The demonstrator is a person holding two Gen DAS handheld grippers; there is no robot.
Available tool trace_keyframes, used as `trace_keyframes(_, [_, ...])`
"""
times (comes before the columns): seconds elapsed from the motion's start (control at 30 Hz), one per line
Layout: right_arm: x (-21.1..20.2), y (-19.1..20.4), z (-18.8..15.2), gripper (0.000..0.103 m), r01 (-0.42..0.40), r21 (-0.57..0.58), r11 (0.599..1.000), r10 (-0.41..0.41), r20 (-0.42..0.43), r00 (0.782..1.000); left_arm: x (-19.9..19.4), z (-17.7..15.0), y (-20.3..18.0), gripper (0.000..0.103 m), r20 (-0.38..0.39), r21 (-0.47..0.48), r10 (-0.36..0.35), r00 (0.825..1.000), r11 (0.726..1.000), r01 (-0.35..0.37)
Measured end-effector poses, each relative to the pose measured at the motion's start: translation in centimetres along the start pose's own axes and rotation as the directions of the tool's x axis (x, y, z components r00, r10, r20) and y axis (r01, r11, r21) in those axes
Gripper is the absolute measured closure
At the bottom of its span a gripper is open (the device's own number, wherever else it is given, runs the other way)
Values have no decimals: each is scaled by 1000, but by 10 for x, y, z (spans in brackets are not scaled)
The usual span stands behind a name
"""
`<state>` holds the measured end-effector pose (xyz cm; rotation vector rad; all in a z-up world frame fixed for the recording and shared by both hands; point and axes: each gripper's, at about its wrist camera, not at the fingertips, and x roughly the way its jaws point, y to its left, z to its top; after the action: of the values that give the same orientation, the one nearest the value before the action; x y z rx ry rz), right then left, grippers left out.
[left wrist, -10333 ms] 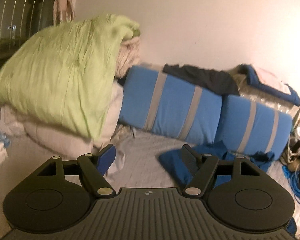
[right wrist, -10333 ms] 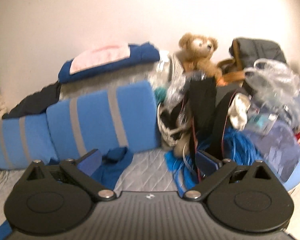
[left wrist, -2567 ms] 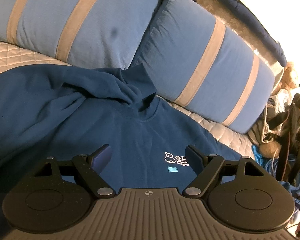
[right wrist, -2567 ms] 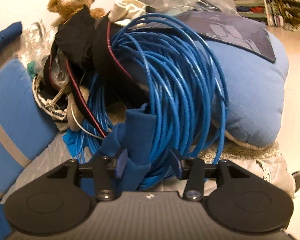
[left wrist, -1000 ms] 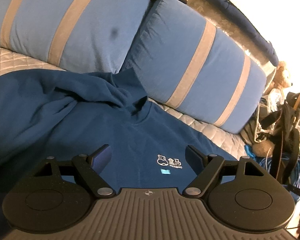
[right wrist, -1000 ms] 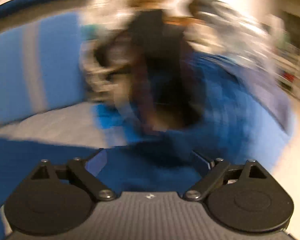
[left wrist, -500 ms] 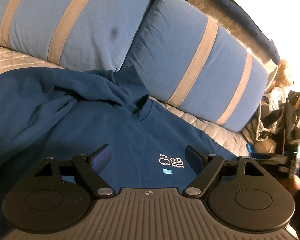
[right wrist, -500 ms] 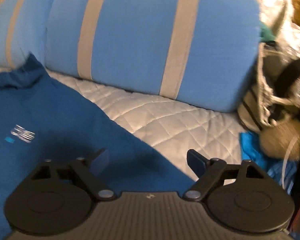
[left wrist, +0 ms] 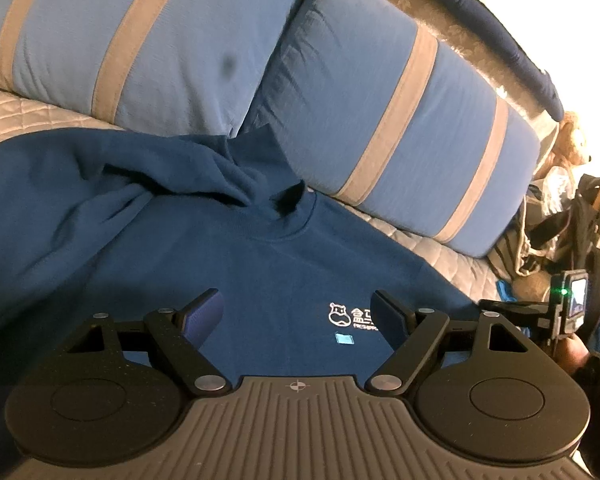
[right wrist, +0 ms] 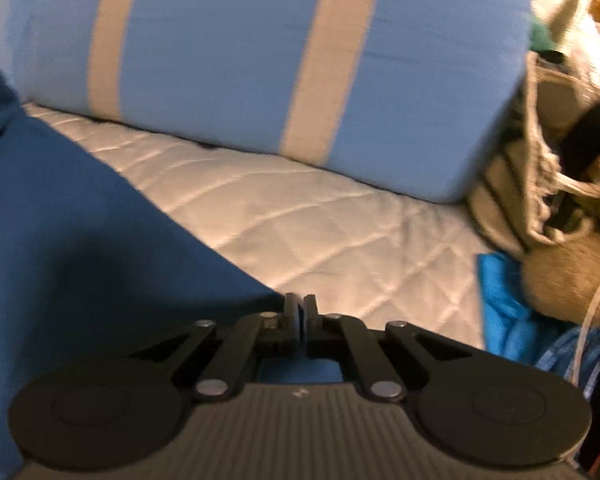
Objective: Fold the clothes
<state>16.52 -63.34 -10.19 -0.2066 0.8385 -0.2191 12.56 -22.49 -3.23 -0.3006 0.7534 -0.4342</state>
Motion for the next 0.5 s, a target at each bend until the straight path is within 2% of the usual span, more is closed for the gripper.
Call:
trace_keyframes(0.1, [6, -14, -4, 103, 143, 41, 989, -142, -19, 990, 1, 1, 2, 22, -10, -13, -10, 1000, 1000, 10])
trace_keyframes(0.13, [7, -23, -6, 103, 162, 71, 984, -160, -32, 987, 0, 1, 2, 22, -6, -14, -14, 1000, 1000, 14])
trace_keyframes(0.17, [5, -31, -8, 103, 141, 113, 984, -136, -47, 990, 0, 0, 2, 22, -2, -12, -17, 1000, 1000, 17])
trace_keyframes(0.2, [1, -38, -10, 98, 121, 146, 982, -115, -48, 992, 0, 0, 1, 22, 2, -11, -21, 1000, 1000, 21])
trace_keyframes(0.27, [-13, -45, -12, 92, 79, 168, 983, -79, -9, 997, -1, 0, 0, 22, 10, -8, -28, 1000, 1000, 28])
trace_keyframes(0.3, [-20, -45, -13, 69, 59, 160, 985, -62, 9, 998, -1, 0, -1, 22, 15, -6, -31, 999, 1000, 31])
trace_keyframes(0.33, [-27, -43, -12, 58, 47, 155, 987, -51, 20, 998, -1, -1, -2, 22, 21, -3, -33, 999, 999, 34])
trace_keyframes(0.37, [-34, -41, -11, 51, 32, 156, 987, -38, 31, 999, -1, -1, -3, 22, 28, 1, -35, 999, 999, 35])
trace_keyframes(0.43, [-51, -36, -7, 17, -6, 176, 984, -4, 58, 998, -2, -2, -4, 22, 46, 12, -35, 998, 999, 34])
trace_keyframes(0.5, [-71, -28, -1, 8, -40, 191, 981, 20, 107, 994, -2, -3, -5, 22, 62, 21, -31, 998, 999, 29])
